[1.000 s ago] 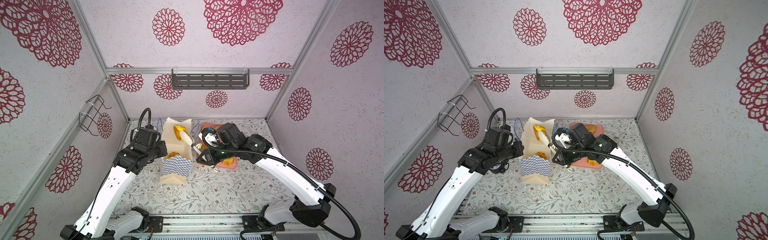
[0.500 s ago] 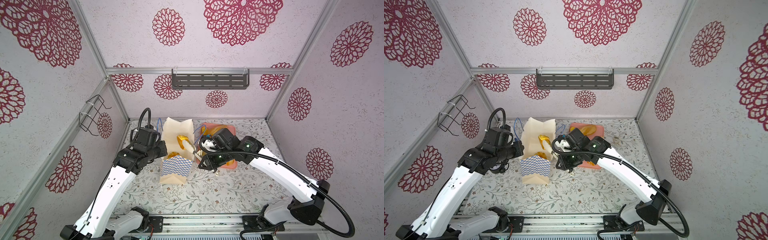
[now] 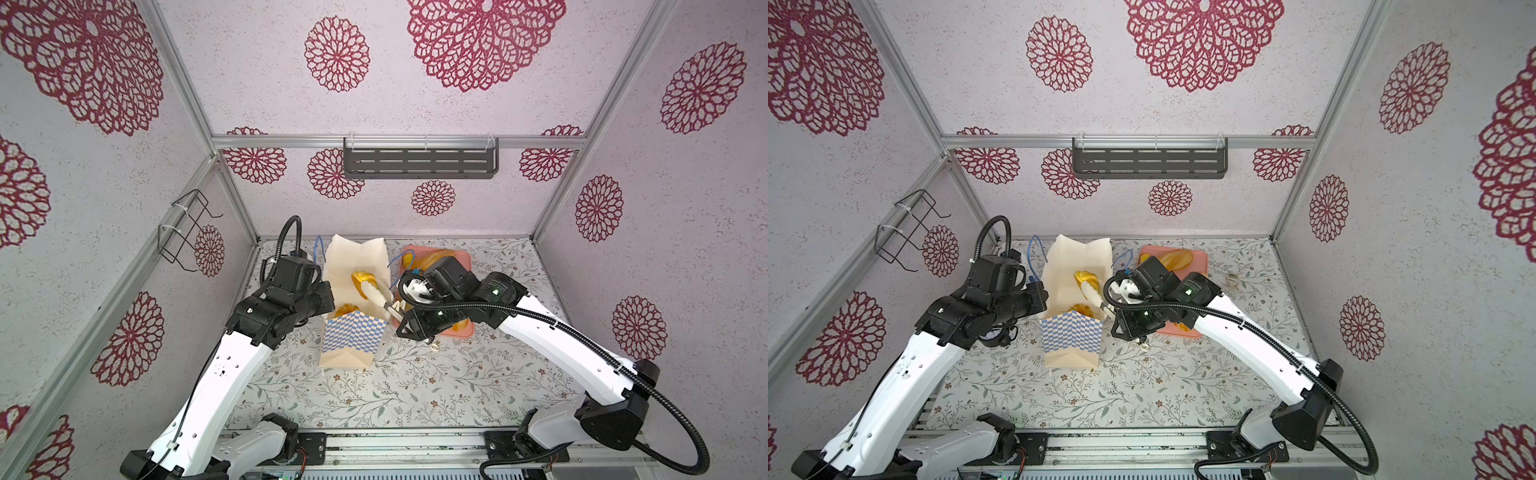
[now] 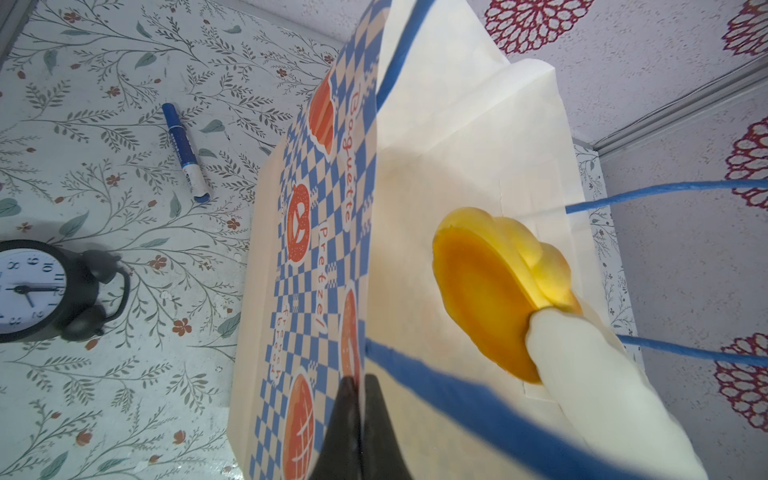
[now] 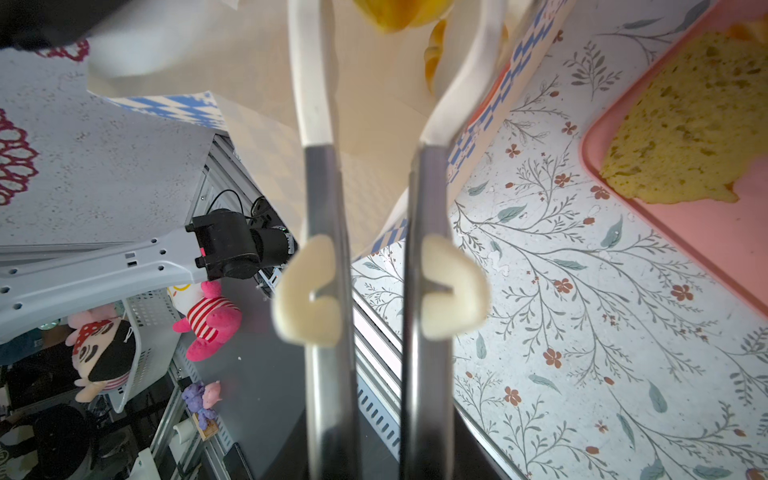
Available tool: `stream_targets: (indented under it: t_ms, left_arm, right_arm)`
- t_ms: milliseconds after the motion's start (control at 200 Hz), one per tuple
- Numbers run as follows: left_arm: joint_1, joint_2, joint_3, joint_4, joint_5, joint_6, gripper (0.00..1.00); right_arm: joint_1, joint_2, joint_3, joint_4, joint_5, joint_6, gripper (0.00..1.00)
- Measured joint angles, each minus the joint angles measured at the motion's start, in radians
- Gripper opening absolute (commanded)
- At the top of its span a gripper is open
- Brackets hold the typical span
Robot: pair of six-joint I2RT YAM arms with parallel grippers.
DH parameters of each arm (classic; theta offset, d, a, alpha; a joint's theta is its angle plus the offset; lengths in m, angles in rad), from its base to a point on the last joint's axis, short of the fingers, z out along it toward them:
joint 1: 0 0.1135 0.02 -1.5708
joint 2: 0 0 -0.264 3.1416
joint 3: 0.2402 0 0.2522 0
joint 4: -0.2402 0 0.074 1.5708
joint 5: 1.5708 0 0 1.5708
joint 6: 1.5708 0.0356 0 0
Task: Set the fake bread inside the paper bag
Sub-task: 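Lower the tongs into the bag and release the yellow bread, then raise the tongs out of the bag and back over the tray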
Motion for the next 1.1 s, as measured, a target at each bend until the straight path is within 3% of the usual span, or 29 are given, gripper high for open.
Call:
stream_targets:
  t_ms: [230,650,946,1101]
  left_arm:
    - [0.0,0.0,0.0,0.006,0.004,0.0,0.0]
    - [0.0,-0.004,0.0,0.005,0.004,0.0,0.0]
    - [0.0,-0.004,0.0,0.006,0.004,-0.003,0.0]
    - [0.0,-0.004,0.0,0.006,0.004,-0.003,0.0]
  right_arm:
    - [0.0,0.0,0.001,0.002,0.001,0.0,0.4]
    - [0.0,-0.001,0.045,0.009,0.032,0.0,0.33]
    - [-0.013,-0.1,0.09,0.128,0.192,0.0,0.33]
    - [-0.111,-0.211,0.074,0.176,0.273,0.008,0.34]
